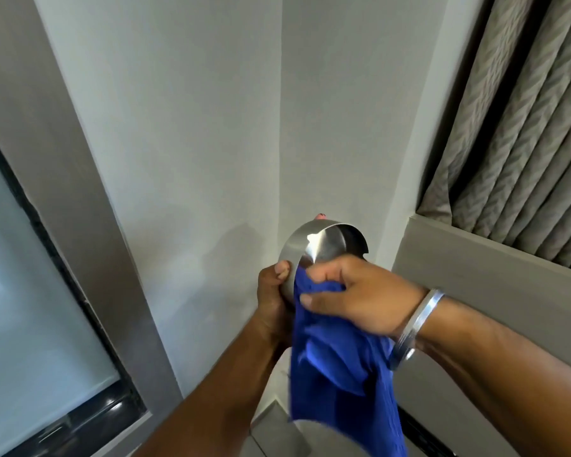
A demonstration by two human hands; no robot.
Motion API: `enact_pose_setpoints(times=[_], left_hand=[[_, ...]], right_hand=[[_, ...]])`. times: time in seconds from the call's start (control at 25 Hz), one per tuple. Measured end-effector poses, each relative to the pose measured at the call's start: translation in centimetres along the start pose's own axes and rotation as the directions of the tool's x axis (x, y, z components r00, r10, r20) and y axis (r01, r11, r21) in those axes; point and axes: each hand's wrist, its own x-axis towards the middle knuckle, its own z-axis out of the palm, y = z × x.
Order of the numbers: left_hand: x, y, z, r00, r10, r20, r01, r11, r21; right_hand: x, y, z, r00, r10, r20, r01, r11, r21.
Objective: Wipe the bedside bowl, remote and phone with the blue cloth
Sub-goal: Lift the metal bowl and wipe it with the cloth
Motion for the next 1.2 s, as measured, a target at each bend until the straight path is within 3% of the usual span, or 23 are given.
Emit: enact_pose_setpoints(times=[0.04,0.08,0.12,0.2,0.24,0.28,0.36,0.4,0.48,0.56,0.72,0.8,0.88,1.0,1.12,1.2], left_hand=[[-0.2,1.1,-0.2,0.999,-0.002,0.044,0.009,0.985,-0.175],[-0.7,1.7,0.1,0.997,0.026,0.068,-0.011,0.978,-0.206],[-2.0,2.4,1.1,0.99,0.047,0.134,-0.018,0.977,-0.21],[-1.7,2.9,2.5,0.99,0.133,-0.04,-0.136,0.987,-0.089],[-0.3,2.1,2.6,0.981,0.186,-0.06,-0.187,0.982,-0.02],[0.4,0.8,2.7,0.972,0.216,0.095,-0.219,0.976,0.018],[1.1,-0.1,1.9,0.987,0.095,0.129,-0.089,0.995,-0.053],[1.2,-0.4,1.8,0.985,0.068,0.159,-0.055,0.995,-0.086],[1.3,0.0,2.2,0.983,0.038,0.18,-0.027,0.998,-0.063],[1.4,0.3,2.2,0.986,0.026,0.167,-0.02,0.999,-0.038],[1.4,0.3,2.3,0.968,0.028,0.251,-0.039,0.999,0.036],[1.6,-0.2,1.9,0.985,0.021,0.173,-0.035,0.996,0.078],[1.6,-0.3,1.8,0.996,0.013,0.093,-0.023,0.995,0.102],[1.2,-0.4,1.8,0.987,-0.011,0.163,-0.027,0.974,0.226],[0.6,0.0,1.9,0.974,0.043,0.222,-0.095,0.968,0.231],[0.7,0.4,2.1,0.987,0.118,0.11,-0.149,0.93,0.336]], right_hand=[[-0.1,-0.5,-0.1,0.999,-0.021,-0.037,0.029,0.975,0.22],[-0.2,-0.9,-0.3,0.996,-0.058,-0.072,0.077,0.951,0.3],[-0.4,-1.2,-0.4,0.987,-0.122,-0.105,0.141,0.971,0.192],[-0.6,-1.0,-0.1,0.972,-0.231,-0.041,0.208,0.93,-0.304],[-0.8,-1.0,0.1,0.976,-0.219,0.009,0.187,0.809,-0.557],[-1.0,-1.1,0.1,0.984,-0.173,0.035,0.14,0.644,-0.752],[-1.4,-0.8,-0.5,0.993,-0.122,0.01,0.045,0.29,-0.956],[-1.6,-0.8,-0.9,0.992,-0.123,-0.018,0.003,0.169,-0.986],[-1.8,-1.0,-2.0,0.983,-0.171,-0.063,-0.061,0.018,-0.998],[-1.8,-1.5,-2.7,0.973,-0.213,-0.088,-0.092,-0.008,-0.996],[-1.4,-0.5,-1.9,0.992,-0.09,-0.09,-0.074,0.172,-0.982],[-1.2,-0.4,-1.6,1.0,0.0,-0.022,-0.021,0.387,-0.922],[-0.6,-0.3,-1.6,1.0,-0.02,0.02,0.028,0.611,-0.791],[-0.2,0.0,-2.0,0.997,-0.048,0.056,0.07,0.84,-0.538],[-0.4,0.4,-2.5,0.989,-0.081,0.122,0.11,0.963,-0.248],[-0.1,0.3,-2.0,0.98,-0.122,0.157,0.087,0.974,0.211]])
